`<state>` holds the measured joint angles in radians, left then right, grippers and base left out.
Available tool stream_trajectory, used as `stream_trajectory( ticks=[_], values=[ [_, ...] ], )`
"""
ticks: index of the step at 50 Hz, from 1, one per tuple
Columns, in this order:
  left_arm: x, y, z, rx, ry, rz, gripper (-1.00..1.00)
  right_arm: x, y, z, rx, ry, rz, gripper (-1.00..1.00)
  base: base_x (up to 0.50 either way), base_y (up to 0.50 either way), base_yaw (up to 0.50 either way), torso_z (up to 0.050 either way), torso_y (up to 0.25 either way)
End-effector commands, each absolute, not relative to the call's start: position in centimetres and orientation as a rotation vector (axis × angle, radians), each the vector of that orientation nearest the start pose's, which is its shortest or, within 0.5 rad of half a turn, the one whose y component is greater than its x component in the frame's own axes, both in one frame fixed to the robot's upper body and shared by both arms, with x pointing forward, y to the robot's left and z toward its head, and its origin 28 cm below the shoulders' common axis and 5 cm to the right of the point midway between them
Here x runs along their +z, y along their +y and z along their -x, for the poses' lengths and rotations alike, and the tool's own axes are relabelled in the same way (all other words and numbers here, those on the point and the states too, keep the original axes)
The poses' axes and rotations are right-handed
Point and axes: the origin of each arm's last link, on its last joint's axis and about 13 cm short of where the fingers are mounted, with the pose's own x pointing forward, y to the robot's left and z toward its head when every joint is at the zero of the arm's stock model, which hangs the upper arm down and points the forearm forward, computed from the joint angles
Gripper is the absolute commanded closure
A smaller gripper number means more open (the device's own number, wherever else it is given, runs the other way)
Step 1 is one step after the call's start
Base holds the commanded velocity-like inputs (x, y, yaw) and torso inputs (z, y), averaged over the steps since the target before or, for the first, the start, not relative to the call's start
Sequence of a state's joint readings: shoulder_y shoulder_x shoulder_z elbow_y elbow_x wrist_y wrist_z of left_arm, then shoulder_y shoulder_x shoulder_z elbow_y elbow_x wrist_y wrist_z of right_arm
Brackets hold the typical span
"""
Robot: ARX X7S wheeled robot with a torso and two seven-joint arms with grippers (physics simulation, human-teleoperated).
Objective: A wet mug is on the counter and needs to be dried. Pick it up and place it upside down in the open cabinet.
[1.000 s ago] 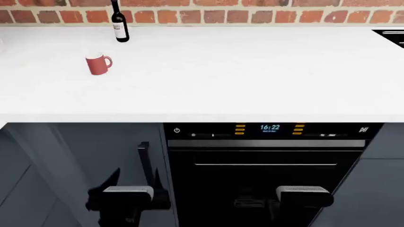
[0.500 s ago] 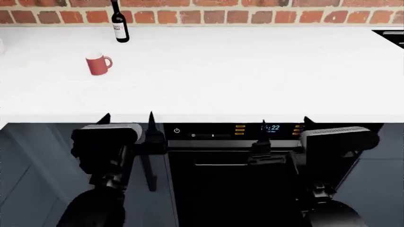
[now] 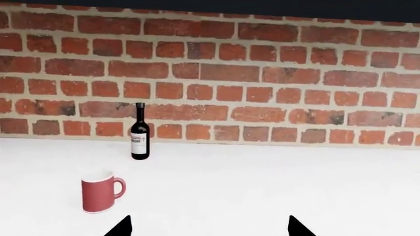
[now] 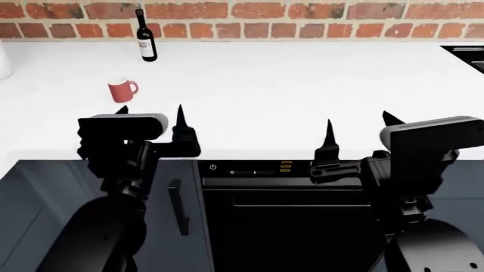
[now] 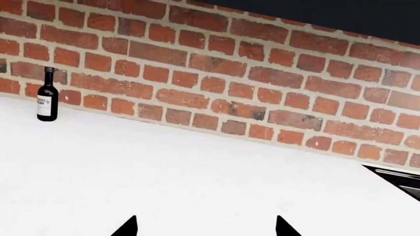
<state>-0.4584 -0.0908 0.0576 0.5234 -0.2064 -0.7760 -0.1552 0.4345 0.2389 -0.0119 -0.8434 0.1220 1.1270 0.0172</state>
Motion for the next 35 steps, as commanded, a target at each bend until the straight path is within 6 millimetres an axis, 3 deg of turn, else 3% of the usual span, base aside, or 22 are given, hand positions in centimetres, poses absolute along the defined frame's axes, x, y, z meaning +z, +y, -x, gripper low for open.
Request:
stream_trajectory(
  ticks=[1,8,35],
  values=[
    [17.6,20.5,-27.2,0.019,-0.198,0.014,-1.00,19.7,-13.0,-22.1,0.035,-0.141,0.181,-1.00,0.00,0.00,0.00,0.050,0.000],
    [17.0,20.7,-27.9,0.057,-0.190,-0.010,-1.00,19.7,-13.1,-21.9,0.026,-0.155,0.178,-1.00,0.00,0.06,0.00,0.048,-0.001],
    [16.5,21.1,-28.6,0.082,-0.176,-0.065,-1.00,19.6,-13.2,-22.0,0.025,-0.168,0.160,-1.00,0.01,0.41,0.00,0.000,0.000]
  ],
)
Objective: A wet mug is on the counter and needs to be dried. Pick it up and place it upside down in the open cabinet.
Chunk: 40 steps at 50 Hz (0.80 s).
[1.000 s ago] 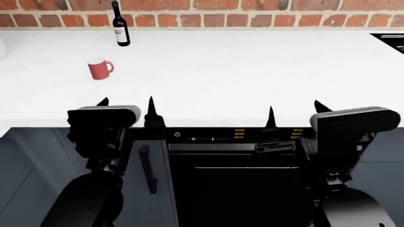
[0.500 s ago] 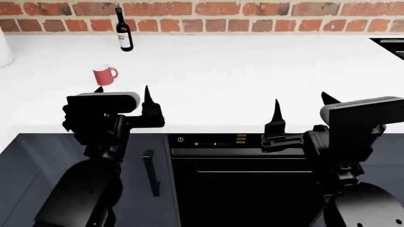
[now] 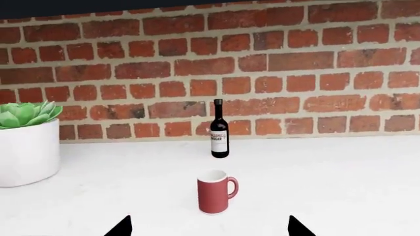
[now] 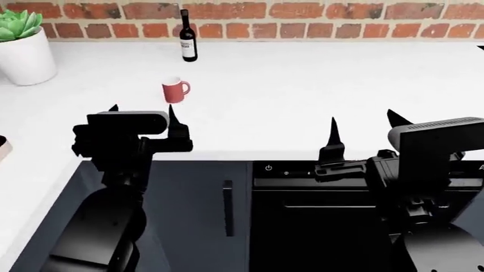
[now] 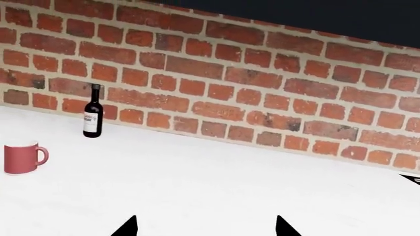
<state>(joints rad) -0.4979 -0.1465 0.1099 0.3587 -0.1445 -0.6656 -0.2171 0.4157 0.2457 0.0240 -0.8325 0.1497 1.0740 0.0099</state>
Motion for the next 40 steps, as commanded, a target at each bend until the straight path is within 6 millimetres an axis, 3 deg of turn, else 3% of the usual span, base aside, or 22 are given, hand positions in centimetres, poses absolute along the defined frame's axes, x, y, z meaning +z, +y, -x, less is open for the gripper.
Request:
stream_trajectory(
  ticks=[1,9,40],
  values=[
    [16.51,21.13,-28.63,0.082,-0.175,-0.065,-1.00,19.56,-13.19,-22.02,0.025,-0.168,0.161,-1.00,0.08,0.38,0.00,0.000,0.000],
    [16.27,21.03,-28.61,0.069,-0.169,-0.073,-1.00,19.50,-13.29,-22.05,0.018,-0.168,0.163,-1.00,0.08,0.33,0.00,0.000,0.000],
    [16.00,20.92,-28.38,0.033,-0.153,-0.065,-1.00,19.67,-13.34,-21.95,0.004,-0.171,0.162,-1.00,0.30,0.00,0.00,0.000,0.000]
  ],
)
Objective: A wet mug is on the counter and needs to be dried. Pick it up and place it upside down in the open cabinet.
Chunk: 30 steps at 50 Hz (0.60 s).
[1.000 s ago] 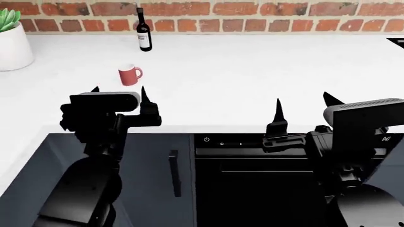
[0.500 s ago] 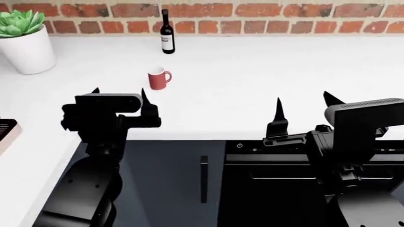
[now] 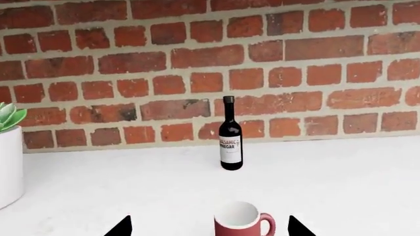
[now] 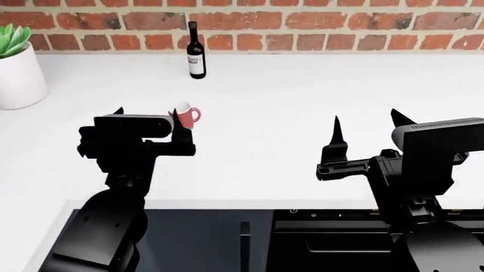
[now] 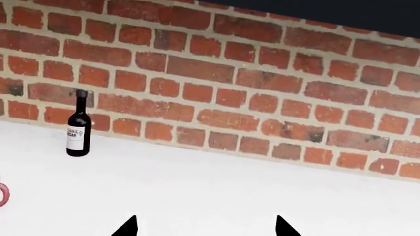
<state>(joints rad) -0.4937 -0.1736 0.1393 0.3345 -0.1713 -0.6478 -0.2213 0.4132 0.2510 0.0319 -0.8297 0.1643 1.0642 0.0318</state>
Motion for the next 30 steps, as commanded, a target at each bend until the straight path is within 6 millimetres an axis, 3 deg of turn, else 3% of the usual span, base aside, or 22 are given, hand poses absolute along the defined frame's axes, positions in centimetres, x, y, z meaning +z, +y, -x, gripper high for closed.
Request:
stream_trajectory(
  ticks=[1,11,17,30],
  values=[
    [16.04,20.92,-28.37,0.033,-0.153,-0.064,-1.00,19.67,-13.34,-21.95,0.004,-0.171,0.163,-1.00,0.32,0.00,0.00,0.000,0.000],
    [16.08,20.90,-28.34,0.024,-0.159,-0.054,-1.00,19.73,-13.34,-21.90,0.003,-0.170,0.166,-1.00,0.32,0.00,0.00,0.000,0.000],
    [16.11,20.91,-28.34,0.023,-0.156,-0.034,-1.00,19.66,-13.32,-21.93,0.004,-0.169,0.165,-1.00,0.32,0.00,0.00,0.050,0.000],
    [16.45,21.00,-28.24,0.034,-0.156,-0.040,-1.00,19.92,-13.25,-21.87,0.005,-0.172,0.168,-1.00,0.32,0.00,0.00,0.001,0.000]
  ],
)
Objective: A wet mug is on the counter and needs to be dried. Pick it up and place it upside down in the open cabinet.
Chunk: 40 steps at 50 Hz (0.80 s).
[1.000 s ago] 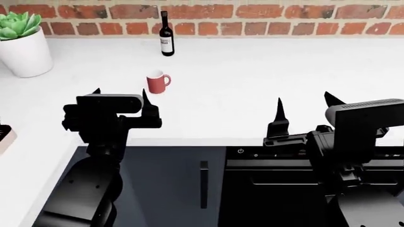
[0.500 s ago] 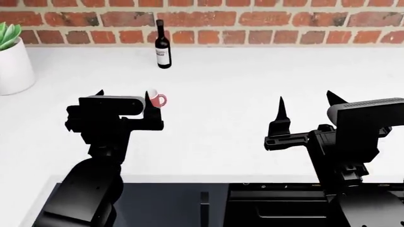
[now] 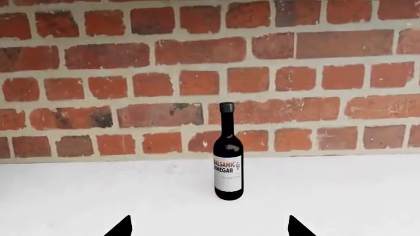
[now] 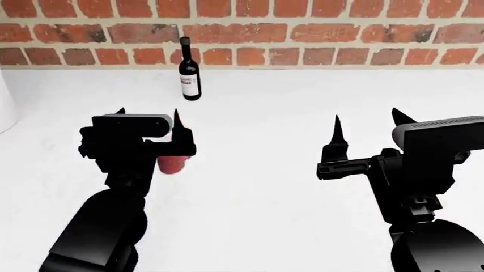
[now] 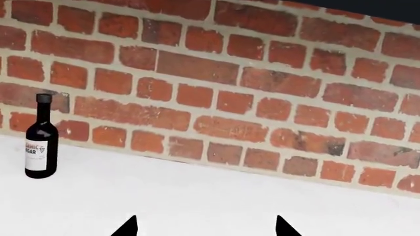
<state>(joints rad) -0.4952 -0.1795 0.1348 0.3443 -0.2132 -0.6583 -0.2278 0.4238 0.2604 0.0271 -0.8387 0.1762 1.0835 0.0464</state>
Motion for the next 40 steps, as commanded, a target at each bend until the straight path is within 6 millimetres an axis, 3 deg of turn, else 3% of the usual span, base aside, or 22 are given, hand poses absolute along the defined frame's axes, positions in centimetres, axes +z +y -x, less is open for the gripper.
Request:
stream_trajectory(
  ticks=[1,26,34,40],
  values=[
    [16.5,21.0,-28.2,0.034,-0.157,-0.040,-1.00,19.9,-13.3,-21.8,0.004,-0.172,0.168,-1.00,0.29,0.00,0.00,0.000,0.000],
    [16.4,21.1,-28.0,0.034,-0.157,-0.046,-1.00,19.6,-13.2,-21.8,0.006,-0.170,0.161,-1.00,0.10,0.00,0.00,0.000,0.000],
    [17.3,21.5,-25.6,0.003,-0.171,-0.022,-1.00,19.2,-13.3,-21.9,0.012,-0.165,0.152,-1.00,0.00,0.00,0.00,0.000,0.000],
    [16.8,22.5,-23.9,-0.014,-0.157,-0.041,-1.00,18.8,-13.3,-22.0,0.016,-0.159,0.145,-1.00,0.00,0.00,0.00,0.000,0.000]
  ],
)
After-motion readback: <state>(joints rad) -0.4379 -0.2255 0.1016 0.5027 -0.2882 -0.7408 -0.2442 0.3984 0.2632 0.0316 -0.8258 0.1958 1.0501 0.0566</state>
